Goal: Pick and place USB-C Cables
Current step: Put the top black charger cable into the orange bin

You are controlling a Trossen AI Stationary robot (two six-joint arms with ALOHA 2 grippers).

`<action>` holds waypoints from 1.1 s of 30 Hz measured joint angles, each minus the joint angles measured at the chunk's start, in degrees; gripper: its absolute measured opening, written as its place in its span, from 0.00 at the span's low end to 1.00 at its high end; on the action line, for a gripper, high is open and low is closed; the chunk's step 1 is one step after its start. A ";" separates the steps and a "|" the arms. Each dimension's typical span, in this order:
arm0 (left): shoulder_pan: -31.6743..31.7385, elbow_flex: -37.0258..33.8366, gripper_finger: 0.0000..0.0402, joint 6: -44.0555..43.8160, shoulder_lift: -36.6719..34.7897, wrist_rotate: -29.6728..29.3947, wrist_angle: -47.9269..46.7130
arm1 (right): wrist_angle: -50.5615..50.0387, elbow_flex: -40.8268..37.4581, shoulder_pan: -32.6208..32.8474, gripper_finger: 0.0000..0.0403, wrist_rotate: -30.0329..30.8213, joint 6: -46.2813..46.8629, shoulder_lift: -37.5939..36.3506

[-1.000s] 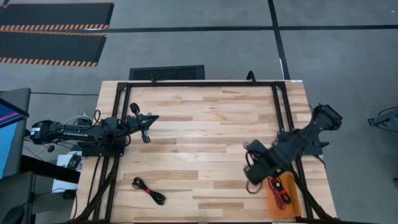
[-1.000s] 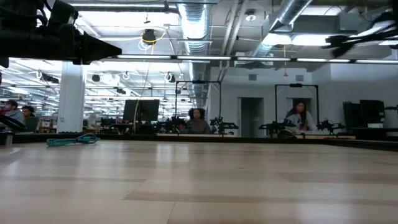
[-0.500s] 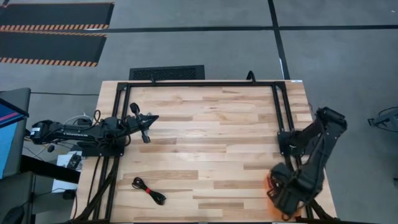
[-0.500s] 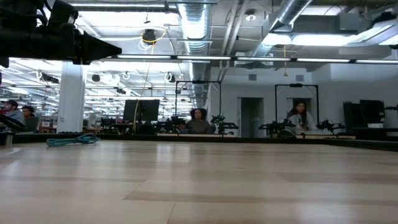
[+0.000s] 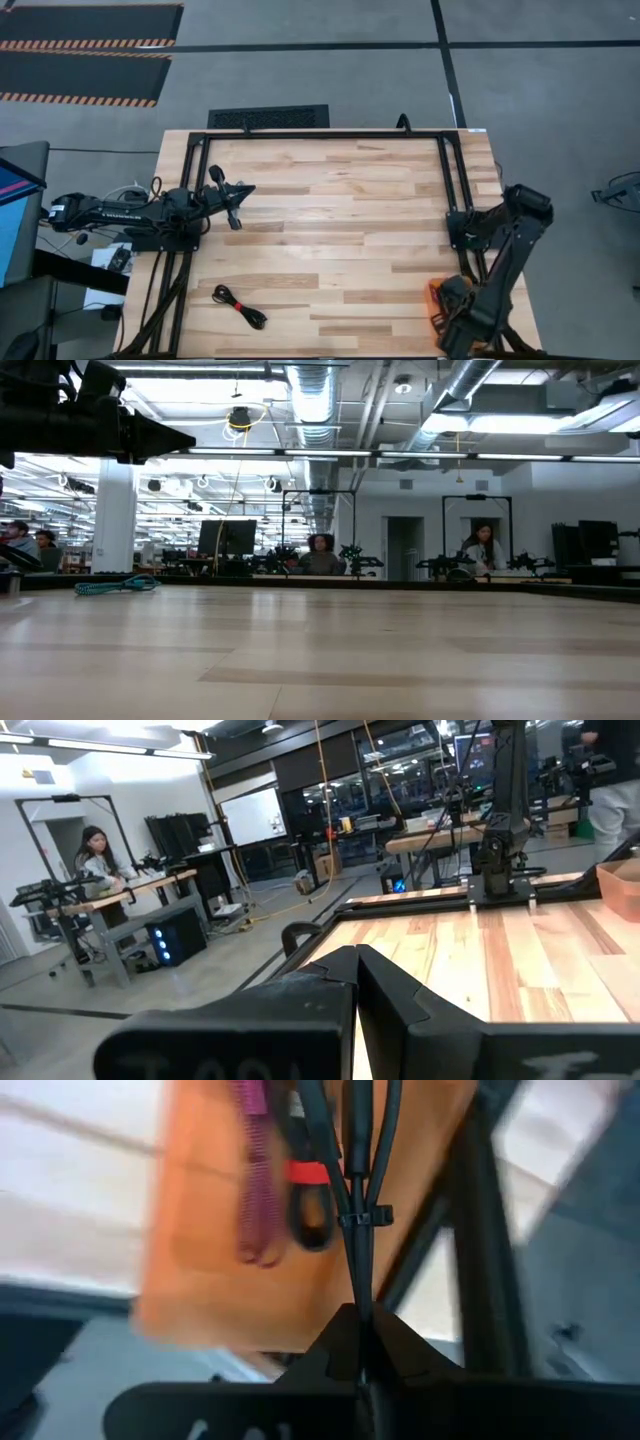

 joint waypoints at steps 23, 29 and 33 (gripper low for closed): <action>0.02 0.00 0.00 -0.06 0.02 -1.18 0.07 | 18.47 -14.89 -6.78 0.18 -5.97 -11.93 0.63; 0.02 0.00 0.00 -0.20 0.00 -2.08 -0.03 | 18.58 -14.89 -7.12 0.26 -5.94 -12.19 0.63; 0.02 0.00 0.00 -0.34 0.02 -2.08 -0.28 | 19.89 -14.89 -7.12 0.31 -6.03 -12.24 0.63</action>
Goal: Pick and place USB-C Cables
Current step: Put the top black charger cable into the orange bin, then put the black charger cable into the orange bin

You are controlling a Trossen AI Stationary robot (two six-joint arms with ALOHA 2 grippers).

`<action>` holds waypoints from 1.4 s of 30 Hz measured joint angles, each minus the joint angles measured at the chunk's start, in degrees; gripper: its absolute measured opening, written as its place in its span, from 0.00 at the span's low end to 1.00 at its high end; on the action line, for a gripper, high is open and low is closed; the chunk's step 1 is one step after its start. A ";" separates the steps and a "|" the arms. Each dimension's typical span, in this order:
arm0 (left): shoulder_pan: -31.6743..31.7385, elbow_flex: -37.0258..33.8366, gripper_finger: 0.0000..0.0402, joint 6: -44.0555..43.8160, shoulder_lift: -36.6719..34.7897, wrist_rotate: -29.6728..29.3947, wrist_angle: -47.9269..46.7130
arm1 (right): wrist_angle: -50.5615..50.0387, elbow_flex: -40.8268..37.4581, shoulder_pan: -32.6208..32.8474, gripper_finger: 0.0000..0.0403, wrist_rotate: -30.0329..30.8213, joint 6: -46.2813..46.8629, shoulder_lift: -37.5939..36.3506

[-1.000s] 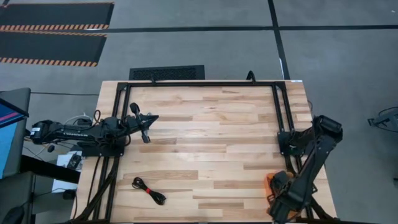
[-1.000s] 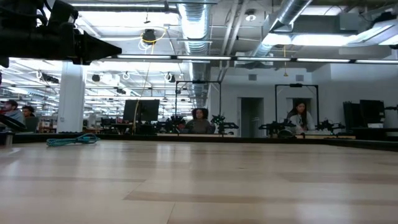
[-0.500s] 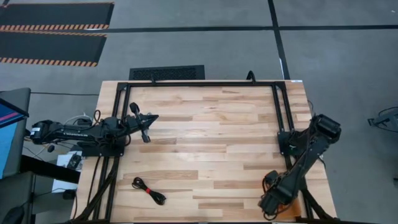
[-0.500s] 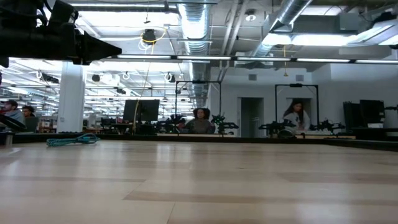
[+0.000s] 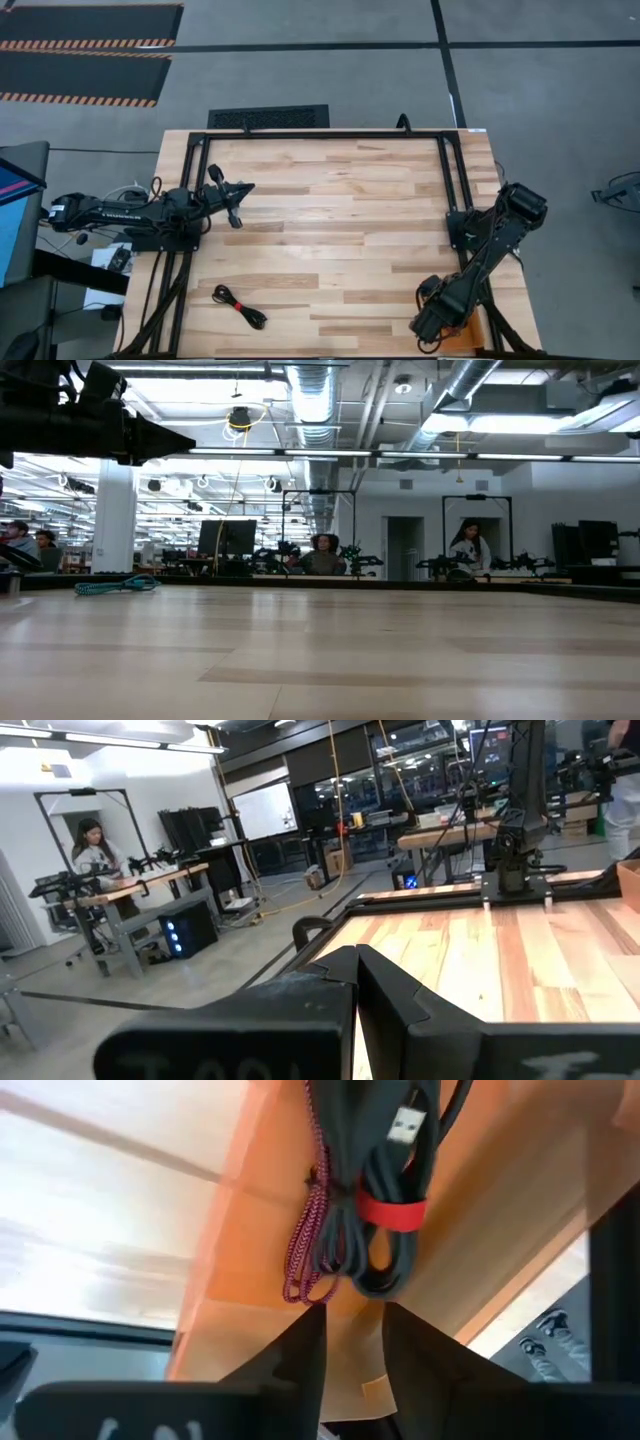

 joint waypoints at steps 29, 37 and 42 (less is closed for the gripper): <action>0.01 0.00 0.00 -8.69 0.00 -7.04 -8.47 | -4.89 9.31 -18.83 0.32 37.36 -53.39 -0.04; -0.04 0.00 0.00 -16.15 -0.02 -6.40 -14.20 | 17.69 9.31 -31.96 0.32 47.94 -86.21 0.25; -1.21 0.02 0.00 -18.23 -0.06 -3.78 -14.52 | 43.48 9.31 -40.77 0.32 44.16 -100.70 3.15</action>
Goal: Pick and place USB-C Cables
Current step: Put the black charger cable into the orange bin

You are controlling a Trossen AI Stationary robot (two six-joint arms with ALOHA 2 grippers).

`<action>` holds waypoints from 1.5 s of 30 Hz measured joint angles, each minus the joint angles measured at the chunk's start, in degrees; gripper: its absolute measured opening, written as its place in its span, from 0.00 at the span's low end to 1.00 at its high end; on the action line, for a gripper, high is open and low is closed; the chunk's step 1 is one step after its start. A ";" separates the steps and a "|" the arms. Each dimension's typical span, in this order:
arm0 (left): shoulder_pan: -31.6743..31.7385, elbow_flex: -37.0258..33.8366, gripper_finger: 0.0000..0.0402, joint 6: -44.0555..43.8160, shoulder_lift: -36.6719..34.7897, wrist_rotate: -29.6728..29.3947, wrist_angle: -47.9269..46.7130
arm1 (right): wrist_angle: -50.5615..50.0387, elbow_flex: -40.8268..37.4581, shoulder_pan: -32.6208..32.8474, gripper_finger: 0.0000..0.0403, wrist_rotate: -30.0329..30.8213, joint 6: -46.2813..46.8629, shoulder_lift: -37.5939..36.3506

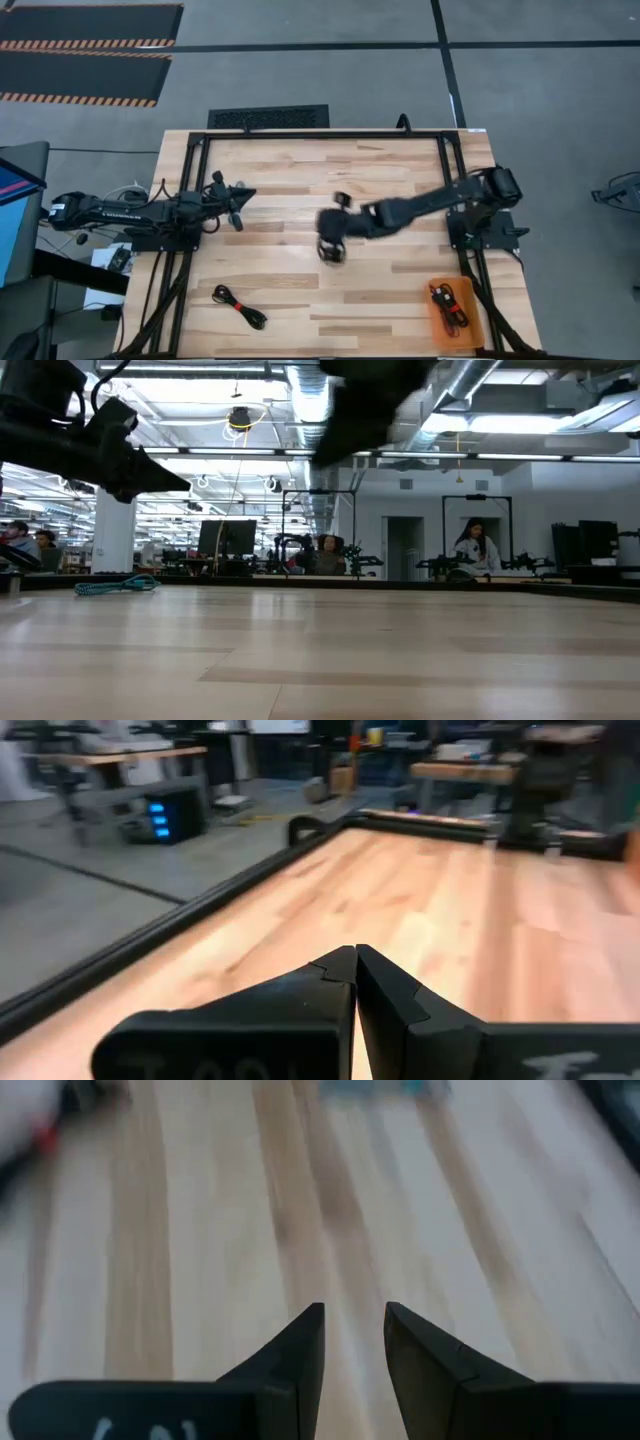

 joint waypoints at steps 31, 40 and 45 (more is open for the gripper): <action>-6.94 2.49 0.00 14.17 0.02 -8.68 10.50 | 29.57 40.15 -12.78 0.32 -13.29 -5.14 45.49; -6.85 2.54 0.00 6.14 -0.02 -7.47 8.00 | 33.66 42.07 -13.58 0.34 -13.39 -3.98 46.91; -6.83 2.66 0.00 6.38 -0.16 -7.12 9.64 | 36.47 42.07 -14.08 0.46 -13.73 -3.90 46.92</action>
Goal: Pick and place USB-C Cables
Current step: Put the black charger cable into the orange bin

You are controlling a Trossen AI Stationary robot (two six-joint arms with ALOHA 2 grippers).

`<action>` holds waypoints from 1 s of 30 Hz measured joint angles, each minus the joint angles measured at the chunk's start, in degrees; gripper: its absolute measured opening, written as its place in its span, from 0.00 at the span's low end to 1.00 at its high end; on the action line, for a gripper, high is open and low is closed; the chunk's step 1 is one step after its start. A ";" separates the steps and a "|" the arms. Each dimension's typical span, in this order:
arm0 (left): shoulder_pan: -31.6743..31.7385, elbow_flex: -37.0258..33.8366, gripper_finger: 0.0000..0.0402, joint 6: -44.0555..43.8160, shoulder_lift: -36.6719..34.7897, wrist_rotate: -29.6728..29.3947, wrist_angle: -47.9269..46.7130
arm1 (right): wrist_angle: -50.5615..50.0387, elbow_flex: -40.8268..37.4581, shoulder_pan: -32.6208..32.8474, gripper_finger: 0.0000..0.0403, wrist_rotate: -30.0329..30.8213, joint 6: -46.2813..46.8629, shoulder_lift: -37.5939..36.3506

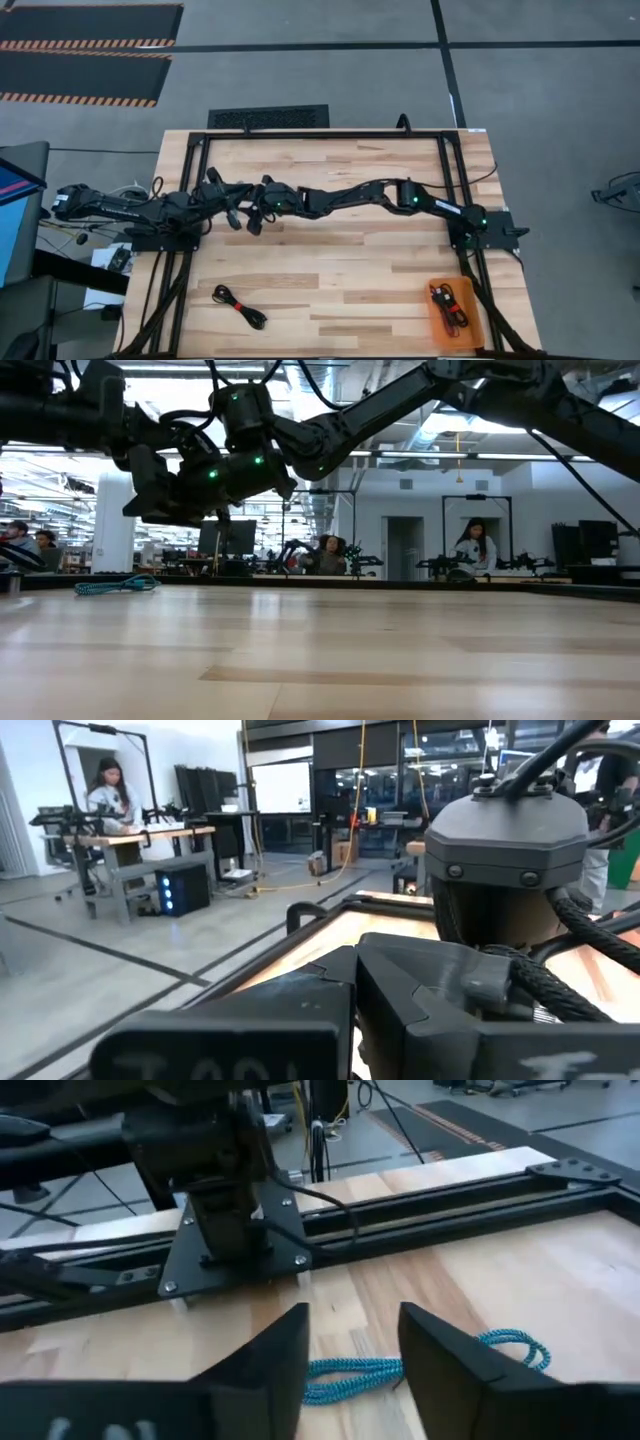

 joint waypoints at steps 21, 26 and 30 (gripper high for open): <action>-0.11 -0.15 0.00 4.89 0.20 1.75 2.06 | 7.44 5.86 -1.69 0.65 1.70 -10.41 7.18; -0.11 -0.15 0.00 5.33 0.22 1.44 2.16 | 5.51 5.61 -2.33 0.65 0.51 -10.55 7.50; -0.11 -0.15 0.00 5.63 0.22 1.31 2.46 | 2.45 5.67 -2.39 0.65 -0.98 -10.57 7.38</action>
